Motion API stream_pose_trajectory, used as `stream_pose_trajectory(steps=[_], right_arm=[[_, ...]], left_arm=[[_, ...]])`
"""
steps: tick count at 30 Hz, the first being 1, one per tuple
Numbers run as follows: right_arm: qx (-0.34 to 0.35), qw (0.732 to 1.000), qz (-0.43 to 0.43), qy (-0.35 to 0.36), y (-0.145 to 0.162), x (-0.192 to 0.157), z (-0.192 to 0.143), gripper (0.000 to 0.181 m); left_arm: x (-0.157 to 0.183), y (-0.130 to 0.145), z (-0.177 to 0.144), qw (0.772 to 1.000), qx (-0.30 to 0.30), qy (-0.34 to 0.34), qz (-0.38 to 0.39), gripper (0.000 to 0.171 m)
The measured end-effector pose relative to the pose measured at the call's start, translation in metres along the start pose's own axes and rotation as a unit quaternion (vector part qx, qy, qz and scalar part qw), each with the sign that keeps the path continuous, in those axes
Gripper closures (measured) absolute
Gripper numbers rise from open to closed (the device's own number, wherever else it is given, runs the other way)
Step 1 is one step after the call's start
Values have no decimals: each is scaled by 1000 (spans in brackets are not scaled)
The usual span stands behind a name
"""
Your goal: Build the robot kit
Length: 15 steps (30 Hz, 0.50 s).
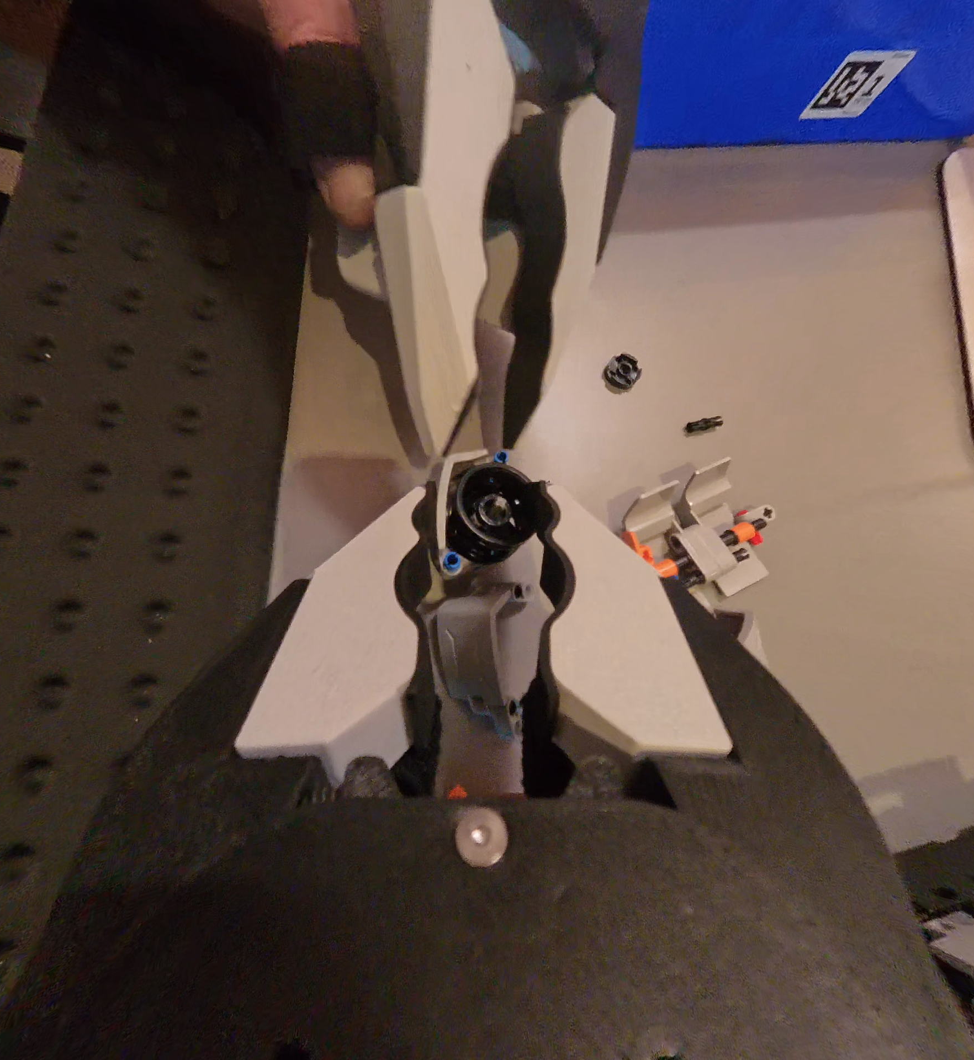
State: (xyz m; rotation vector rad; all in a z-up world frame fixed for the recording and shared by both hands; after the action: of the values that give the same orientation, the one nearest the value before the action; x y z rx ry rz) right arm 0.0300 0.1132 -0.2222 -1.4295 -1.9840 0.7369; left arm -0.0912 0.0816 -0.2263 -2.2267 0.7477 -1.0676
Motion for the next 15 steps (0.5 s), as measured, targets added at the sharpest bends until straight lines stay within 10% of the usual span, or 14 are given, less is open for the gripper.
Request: stream_pose_trajectory(steps=[12,15], right_arm=[[-24,999,34,-8,7,9,-7,121],[-38,999,12,-14,9,5,-1,143]], left_arm=[[0,7,21,978,-91,-72,172,130],[-1,6,24,977,-90,-70,178,141]])
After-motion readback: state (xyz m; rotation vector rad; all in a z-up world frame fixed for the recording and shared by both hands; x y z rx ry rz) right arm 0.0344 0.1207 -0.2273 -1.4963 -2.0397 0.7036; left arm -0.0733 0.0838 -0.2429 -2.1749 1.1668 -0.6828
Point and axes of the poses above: each gripper's, where its closed fingertips meet, z out along the fingers, y out of its underside, x = y × z across the jaws, the point moved 8 cm from there along -z, back along the fingers, and after that the axes turned 2 degrees about z, right-handed, at the moved point
